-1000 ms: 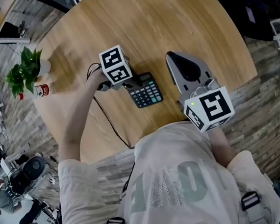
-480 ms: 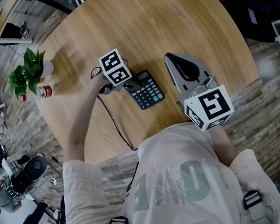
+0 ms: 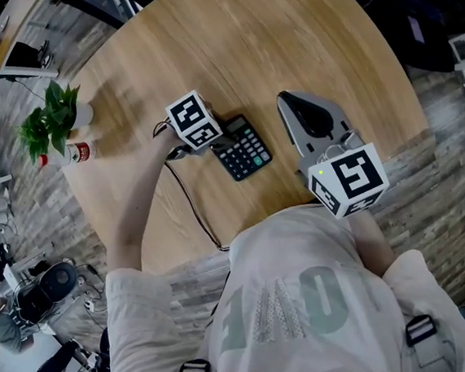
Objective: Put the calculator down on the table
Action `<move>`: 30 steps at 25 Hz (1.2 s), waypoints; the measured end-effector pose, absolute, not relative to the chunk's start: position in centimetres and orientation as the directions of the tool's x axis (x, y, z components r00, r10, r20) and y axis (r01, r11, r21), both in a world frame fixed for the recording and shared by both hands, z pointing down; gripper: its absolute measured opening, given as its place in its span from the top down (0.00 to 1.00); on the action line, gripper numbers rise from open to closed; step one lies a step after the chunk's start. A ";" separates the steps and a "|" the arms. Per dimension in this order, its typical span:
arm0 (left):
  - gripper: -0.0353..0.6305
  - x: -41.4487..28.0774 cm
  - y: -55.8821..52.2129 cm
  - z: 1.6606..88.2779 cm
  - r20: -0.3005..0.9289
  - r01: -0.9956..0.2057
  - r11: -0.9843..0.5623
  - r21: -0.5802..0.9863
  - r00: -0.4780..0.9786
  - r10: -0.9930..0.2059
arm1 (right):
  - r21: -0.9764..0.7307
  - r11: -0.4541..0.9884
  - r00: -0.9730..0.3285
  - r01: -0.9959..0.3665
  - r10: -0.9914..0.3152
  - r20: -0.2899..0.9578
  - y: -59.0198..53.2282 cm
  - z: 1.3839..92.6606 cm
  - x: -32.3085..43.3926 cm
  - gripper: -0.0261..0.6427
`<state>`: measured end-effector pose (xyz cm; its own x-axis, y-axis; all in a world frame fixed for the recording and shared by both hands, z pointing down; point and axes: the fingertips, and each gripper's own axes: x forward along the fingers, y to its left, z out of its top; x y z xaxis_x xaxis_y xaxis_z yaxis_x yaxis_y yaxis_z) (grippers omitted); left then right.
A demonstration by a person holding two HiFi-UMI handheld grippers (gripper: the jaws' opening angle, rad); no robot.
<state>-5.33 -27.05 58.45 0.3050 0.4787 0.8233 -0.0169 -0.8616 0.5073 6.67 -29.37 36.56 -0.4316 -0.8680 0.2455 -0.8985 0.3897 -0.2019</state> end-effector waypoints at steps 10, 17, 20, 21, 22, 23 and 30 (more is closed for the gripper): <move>0.38 -5.6 -30.0 58.2 0.920 -0.085 -0.981 0.173 0.370 0.130 | -0.190 0.446 -0.480 -0.875 -0.852 0.210 -27.4 35.1 4.9 0.93; 0.38 -6.9 -33.2 54.7 0.860 -0.278 -0.956 -0.088 0.463 -0.214 | -0.168 0.533 -0.556 -0.829 -0.817 0.153 -25.9 33.2 2.0 0.93; 0.38 -7.6 -35.3 50.4 0.772 -0.413 -0.899 -0.148 0.520 -0.365 | -0.131 0.552 -0.567 -0.823 -0.812 0.138 -25.7 32.5 1.3 0.93; 0.38 -7.8 -36.0 48.5 0.724 -0.465 -0.869 -0.169 0.540 -0.430 | -0.124 0.556 -0.569 -0.822 -0.812 0.130 -25.7 32.2 1.1 0.93; 0.38 -8.1 -36.8 46.4 0.664 -0.523 -0.833 -0.180 0.560 -0.495 | -0.118 0.559 -0.571 -0.821 -0.812 0.121 -25.8 31.9 1.0 0.93; 0.38 -8.6 -37.3 44.1 0.596 -0.582 -0.794 -0.178 0.578 -0.557 | -0.112 0.563 -0.573 -0.819 -0.812 0.111 -25.9 31.5 0.9 0.93; 0.38 -13.2 -36.2 30.3 0.153 -0.850 -0.491 -0.190 0.468 -0.870 | 0.013 0.575 -0.574 -0.818 -0.818 0.047 -26.5 28.3 0.1 0.93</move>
<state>-13.19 -36.25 30.29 0.4682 -0.8704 0.1525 -0.8503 -0.4907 -0.1902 0.06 -26.53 28.28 -0.5739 -0.8176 0.0467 -0.8180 0.5750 0.0134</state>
